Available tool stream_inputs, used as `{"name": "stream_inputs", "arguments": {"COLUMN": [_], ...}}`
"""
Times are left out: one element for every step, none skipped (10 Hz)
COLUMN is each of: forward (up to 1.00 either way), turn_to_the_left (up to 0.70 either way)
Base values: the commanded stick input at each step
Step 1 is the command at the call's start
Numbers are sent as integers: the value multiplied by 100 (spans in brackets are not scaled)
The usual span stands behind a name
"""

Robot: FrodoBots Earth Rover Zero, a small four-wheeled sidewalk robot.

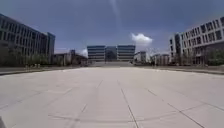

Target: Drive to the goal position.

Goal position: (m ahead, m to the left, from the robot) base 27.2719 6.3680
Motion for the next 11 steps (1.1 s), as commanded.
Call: {"name": "stream_inputs", "arguments": {"forward": [83, 82, 82, 82, 82, 82, 82, 82, 82, 82, 82], "turn_to_the_left": [14, 33, 33, 33, 21, 1, 0, 0, 0, 0, 0]}}
